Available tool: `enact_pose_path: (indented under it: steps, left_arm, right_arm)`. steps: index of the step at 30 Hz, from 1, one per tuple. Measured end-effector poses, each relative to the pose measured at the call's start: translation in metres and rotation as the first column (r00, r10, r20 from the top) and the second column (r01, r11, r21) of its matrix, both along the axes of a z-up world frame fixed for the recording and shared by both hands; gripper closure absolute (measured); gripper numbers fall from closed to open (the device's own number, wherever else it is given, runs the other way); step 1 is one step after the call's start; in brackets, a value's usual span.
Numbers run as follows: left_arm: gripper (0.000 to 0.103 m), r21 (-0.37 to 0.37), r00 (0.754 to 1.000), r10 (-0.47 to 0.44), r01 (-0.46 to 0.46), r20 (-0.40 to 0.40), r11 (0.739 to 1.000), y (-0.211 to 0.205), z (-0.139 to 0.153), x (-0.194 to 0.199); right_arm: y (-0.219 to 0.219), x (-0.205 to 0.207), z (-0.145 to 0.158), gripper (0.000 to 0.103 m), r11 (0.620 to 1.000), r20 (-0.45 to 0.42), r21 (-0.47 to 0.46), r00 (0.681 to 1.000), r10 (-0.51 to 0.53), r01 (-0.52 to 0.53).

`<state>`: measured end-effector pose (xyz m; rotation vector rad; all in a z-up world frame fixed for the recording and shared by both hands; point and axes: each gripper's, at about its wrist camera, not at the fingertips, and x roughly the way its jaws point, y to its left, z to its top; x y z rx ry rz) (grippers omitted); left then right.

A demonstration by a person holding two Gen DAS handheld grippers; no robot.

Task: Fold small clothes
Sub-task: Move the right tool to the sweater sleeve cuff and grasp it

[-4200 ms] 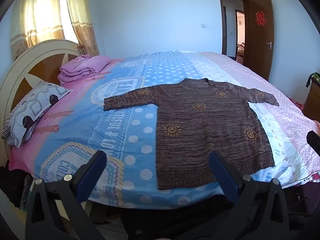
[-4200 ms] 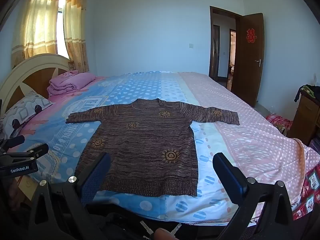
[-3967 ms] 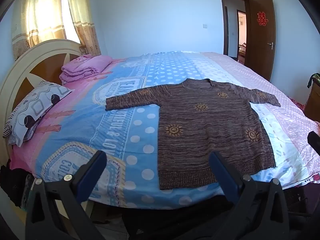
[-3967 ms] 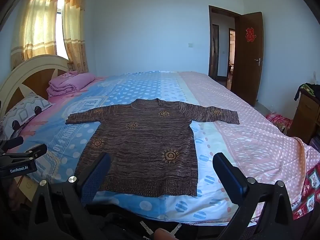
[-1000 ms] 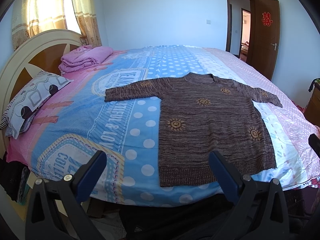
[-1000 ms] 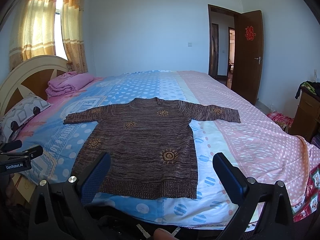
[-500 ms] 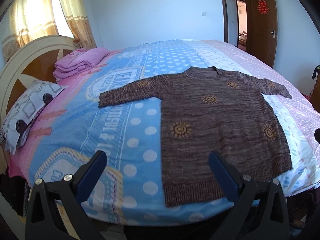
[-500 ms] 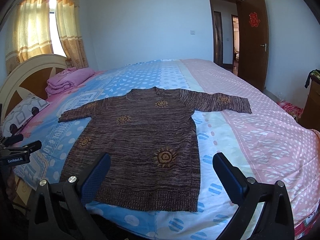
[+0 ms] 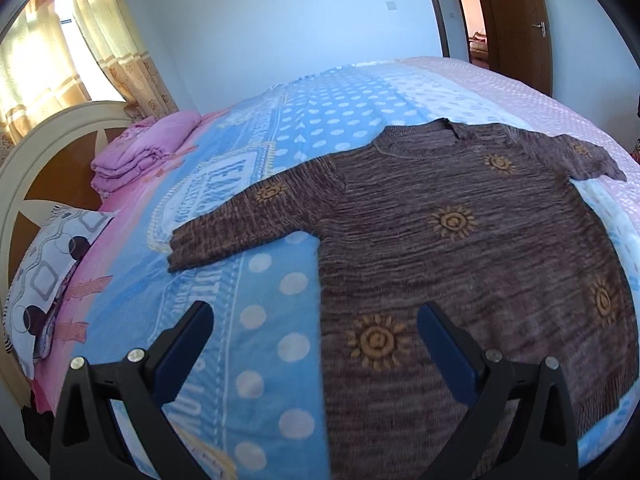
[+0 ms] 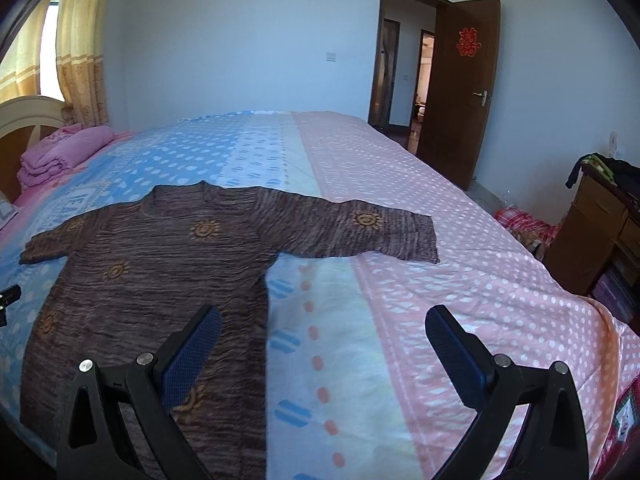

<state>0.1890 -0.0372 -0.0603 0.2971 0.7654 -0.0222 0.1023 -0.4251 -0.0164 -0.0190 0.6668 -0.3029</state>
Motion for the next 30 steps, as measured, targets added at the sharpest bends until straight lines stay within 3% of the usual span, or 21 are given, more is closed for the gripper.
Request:
enact_pose_path:
  steps: [11,17,20,25,27,30]
  left_arm:
    - [0.000,0.022,1.000,0.015,-0.015,0.004,1.000,-0.042,-0.024,0.079]
    - [0.000,0.015,0.997,0.073,-0.073,0.016,0.997,-0.050,-0.033,0.121]
    - [0.000,0.018,0.994,0.104,-0.104,0.011,0.994,-0.050,-0.038,0.140]
    - [0.000,0.036,0.987,0.163,-0.163,0.016,0.986,-0.043,-0.046,0.164]
    - [0.000,0.022,0.981,0.192,-0.192,0.005,0.981,-0.036,-0.049,0.172]
    - [0.000,-0.007,0.974,0.226,-0.226,-0.017,0.974,-0.026,-0.053,0.180]
  right_arm:
    - [-0.100,0.061,-0.021,0.003,0.982,-0.045,-0.005,0.981,-0.187,0.187]
    - [-0.151,0.088,-0.033,0.022,0.968,-0.102,0.102,0.971,-0.217,0.227]
    - [-0.181,0.103,-0.043,0.034,0.945,-0.136,0.215,0.966,-0.221,0.247]
    - [-0.224,0.128,-0.053,0.043,0.900,-0.149,0.320,0.954,-0.261,0.296]
    - [-0.232,0.140,-0.057,0.051,0.895,-0.154,0.335,0.955,-0.256,0.294]
    - [-0.245,0.156,-0.065,0.053,0.873,-0.178,0.370,0.946,-0.270,0.319]
